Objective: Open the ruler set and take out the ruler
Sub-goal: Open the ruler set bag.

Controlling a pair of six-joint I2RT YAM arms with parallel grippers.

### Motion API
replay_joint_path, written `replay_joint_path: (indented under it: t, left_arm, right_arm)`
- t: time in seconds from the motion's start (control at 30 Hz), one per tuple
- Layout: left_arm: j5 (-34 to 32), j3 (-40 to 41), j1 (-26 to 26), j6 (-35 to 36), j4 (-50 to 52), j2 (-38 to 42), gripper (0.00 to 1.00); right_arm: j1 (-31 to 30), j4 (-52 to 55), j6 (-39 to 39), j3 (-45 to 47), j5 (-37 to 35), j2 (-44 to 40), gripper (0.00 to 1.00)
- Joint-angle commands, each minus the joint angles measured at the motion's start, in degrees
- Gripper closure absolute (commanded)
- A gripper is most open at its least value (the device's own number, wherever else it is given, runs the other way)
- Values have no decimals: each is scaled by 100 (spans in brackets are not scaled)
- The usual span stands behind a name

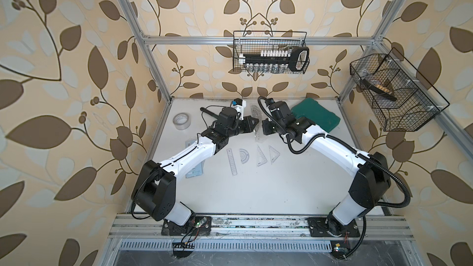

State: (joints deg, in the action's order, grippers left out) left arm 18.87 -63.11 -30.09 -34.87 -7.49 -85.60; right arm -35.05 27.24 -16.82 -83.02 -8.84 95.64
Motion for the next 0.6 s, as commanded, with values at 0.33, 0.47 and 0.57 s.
replay_joint_path:
  t: [0.33, 0.47, 0.57]
  left_arm:
    - [-267, 33, -57, 192, 37, 456, 100]
    - [-213, 99, -29, 148, -73, 491, 100]
    - [-107, 154, 3, 107, -214, 516, 100]
  right_arm:
    - [827, -680, -153, 755, 1627, -799, 100]
    - [1065, -1072, -312, 1013, 2420, -888, 100]
    - [1114, -1165, -331, 1055, 2679, -873, 100]
